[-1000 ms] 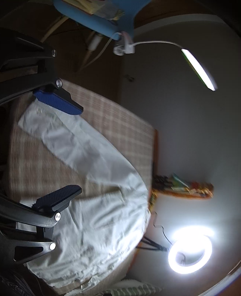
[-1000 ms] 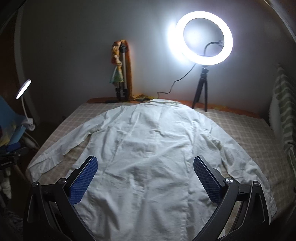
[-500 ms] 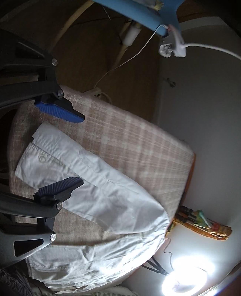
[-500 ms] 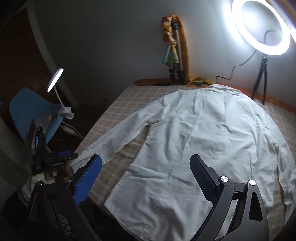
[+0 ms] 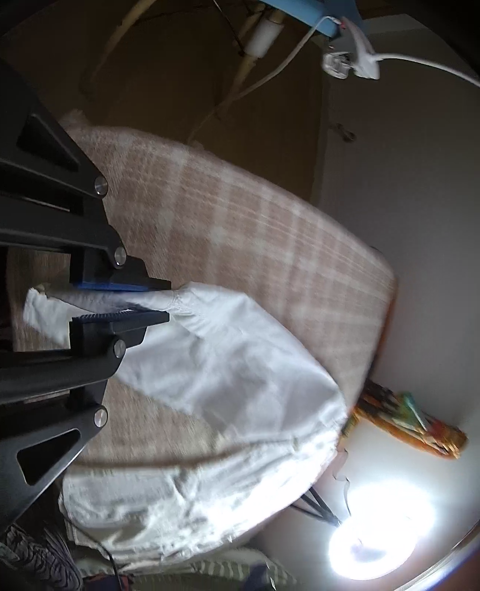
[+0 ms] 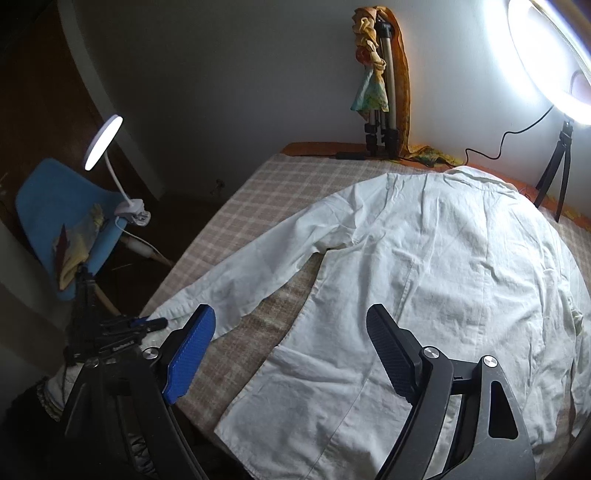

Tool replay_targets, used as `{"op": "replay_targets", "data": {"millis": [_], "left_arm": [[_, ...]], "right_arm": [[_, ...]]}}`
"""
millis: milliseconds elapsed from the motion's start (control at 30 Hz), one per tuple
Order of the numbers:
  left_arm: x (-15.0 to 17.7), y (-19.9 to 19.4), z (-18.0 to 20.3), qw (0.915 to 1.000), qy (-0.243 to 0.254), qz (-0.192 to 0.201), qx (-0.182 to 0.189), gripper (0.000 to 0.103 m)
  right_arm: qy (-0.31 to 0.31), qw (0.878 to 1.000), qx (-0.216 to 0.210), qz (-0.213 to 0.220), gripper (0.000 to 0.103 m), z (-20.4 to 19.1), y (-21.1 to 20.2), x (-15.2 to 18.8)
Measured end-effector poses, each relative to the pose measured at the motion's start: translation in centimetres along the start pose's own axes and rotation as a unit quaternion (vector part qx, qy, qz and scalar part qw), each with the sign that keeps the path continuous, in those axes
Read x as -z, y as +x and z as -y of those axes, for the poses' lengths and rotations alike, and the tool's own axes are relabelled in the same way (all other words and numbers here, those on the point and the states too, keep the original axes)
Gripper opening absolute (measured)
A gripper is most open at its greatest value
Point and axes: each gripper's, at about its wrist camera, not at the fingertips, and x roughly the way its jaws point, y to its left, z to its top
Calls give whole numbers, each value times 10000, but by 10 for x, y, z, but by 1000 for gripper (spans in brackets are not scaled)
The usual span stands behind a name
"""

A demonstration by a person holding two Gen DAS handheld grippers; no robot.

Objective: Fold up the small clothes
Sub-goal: 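Carry the held sleeve with the left gripper across the shirt back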

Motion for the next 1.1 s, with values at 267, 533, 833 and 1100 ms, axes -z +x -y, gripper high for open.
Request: {"op": "replay_targets", "data": {"millis": [267, 533, 833, 1100], "left_arm": [[-1, -34, 66, 9958, 560, 549, 473, 4], [12, -50, 153, 9810, 1500, 812, 920, 4], [56, -24, 224, 9611, 2500, 382, 1111, 4], [73, -8, 240, 9511, 2943, 146, 929, 9]], "right_arm": [[322, 9993, -64, -156, 72, 27, 6, 2], [748, 9951, -559, -309, 72, 53, 14, -6], [1135, 9891, -803, -478, 66, 89, 50, -20], [1193, 9838, -1060, -819, 39, 94, 93, -23]]}}
